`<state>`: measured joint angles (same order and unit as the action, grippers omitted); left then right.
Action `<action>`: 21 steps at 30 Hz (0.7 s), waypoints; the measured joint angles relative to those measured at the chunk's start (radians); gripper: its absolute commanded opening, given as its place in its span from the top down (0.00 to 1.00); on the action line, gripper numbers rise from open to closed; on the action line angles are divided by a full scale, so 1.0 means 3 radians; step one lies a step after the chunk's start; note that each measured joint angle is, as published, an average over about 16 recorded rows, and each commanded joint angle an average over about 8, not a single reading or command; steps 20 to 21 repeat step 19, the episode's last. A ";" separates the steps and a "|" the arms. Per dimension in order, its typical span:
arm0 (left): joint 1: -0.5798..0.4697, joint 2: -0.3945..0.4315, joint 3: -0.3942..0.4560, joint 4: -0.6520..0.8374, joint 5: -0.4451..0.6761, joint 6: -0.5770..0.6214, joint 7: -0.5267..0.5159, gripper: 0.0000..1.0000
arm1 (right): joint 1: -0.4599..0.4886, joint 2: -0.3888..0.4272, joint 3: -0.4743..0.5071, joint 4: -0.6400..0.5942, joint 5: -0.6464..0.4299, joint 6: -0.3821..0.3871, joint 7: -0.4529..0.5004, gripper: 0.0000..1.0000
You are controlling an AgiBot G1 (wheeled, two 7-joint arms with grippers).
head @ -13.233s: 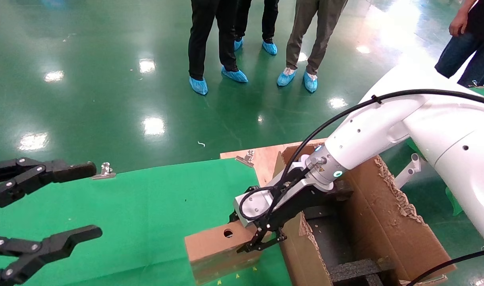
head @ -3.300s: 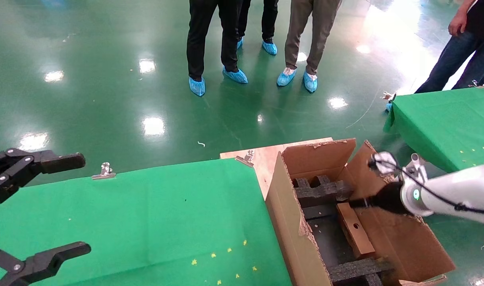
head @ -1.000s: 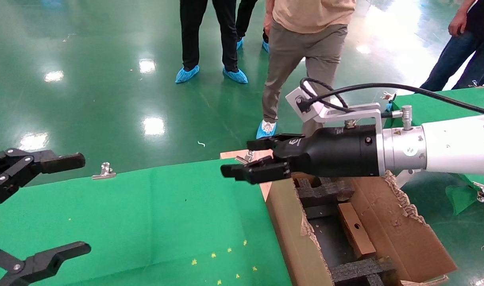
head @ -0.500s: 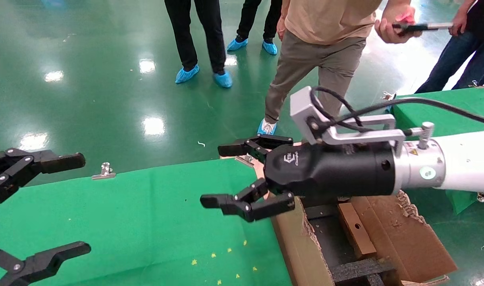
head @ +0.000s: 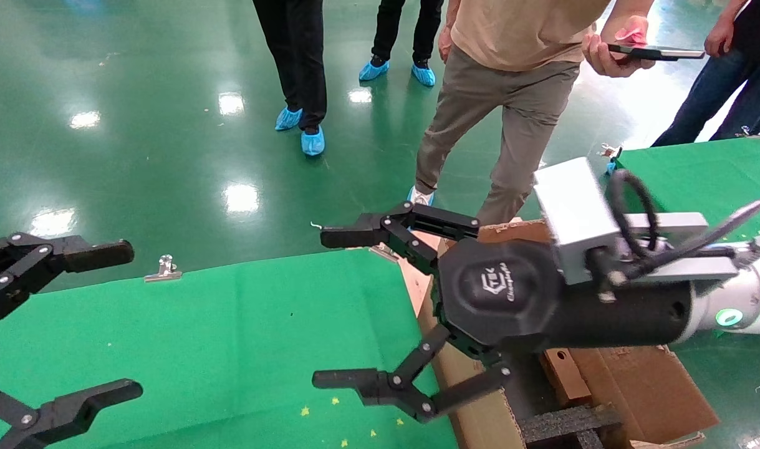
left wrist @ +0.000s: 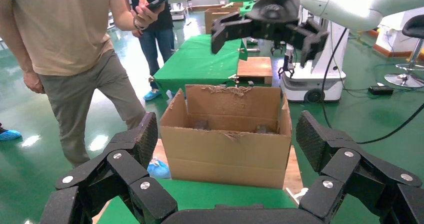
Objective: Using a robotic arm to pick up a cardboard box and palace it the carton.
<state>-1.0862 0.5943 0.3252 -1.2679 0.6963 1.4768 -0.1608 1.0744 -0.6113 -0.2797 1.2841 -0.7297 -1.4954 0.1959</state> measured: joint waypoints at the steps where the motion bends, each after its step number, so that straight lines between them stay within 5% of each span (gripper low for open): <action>1: 0.0000 0.0000 0.0000 0.0000 0.0000 0.0000 0.0000 0.00 | -0.0016 -0.0005 0.0023 -0.0001 0.0014 -0.0017 -0.0029 0.00; 21: 0.0000 0.0000 0.0000 0.0000 -0.0002 -0.0001 0.0000 0.00 | -0.0035 -0.0010 0.0048 -0.0005 0.0031 -0.0037 -0.0065 0.00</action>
